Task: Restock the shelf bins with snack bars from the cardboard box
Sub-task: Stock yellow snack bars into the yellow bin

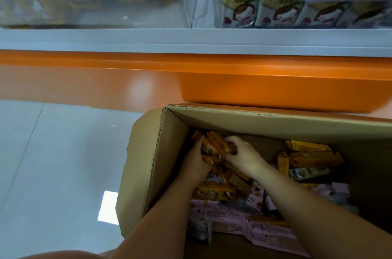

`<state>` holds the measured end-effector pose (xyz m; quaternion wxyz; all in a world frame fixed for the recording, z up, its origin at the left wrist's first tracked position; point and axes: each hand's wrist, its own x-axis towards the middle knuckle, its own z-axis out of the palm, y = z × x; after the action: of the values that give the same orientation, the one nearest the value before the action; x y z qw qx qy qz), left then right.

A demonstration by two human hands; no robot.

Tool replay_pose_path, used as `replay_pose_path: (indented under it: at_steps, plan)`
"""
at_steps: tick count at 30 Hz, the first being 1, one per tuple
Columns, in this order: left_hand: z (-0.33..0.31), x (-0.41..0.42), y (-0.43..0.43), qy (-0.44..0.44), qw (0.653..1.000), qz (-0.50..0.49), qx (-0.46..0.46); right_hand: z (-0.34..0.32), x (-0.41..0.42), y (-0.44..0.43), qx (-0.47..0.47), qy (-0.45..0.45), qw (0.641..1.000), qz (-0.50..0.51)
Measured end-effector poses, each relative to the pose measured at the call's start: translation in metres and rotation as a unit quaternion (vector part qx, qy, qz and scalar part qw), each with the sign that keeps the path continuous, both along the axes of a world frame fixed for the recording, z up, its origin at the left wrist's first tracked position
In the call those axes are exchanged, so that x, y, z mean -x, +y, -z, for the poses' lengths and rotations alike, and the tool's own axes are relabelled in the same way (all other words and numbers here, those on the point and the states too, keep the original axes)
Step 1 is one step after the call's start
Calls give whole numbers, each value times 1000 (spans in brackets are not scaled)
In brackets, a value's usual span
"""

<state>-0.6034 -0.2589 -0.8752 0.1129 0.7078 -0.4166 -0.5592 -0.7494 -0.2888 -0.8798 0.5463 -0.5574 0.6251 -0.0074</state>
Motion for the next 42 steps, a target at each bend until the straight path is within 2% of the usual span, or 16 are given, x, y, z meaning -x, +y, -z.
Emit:
replay_pose_path:
  at_steps: [7,13,18,23,28,33,37,42]
  plan:
    - [-16,7,1,44,999,4,-14,-19,14,12,-12,-46,995,84]
    - [-52,15,3,27,996,75,42,-54,24,27,5,-83,984,159]
    - [-101,24,12,40,988,132,64,-97,37,44,26,-87,985,149]
    - [-150,33,22,66,983,156,65,-148,49,60,112,-75,985,104]
    - [-209,36,21,134,969,178,102,-216,66,70,218,-49,972,70]
    - [-277,46,19,176,955,149,184,-297,89,65,302,-41,951,47]
    - [-320,50,11,180,936,108,282,-348,110,62,369,-73,924,67]
    - [-356,50,1,127,924,94,347,-365,129,62,378,-179,895,153]
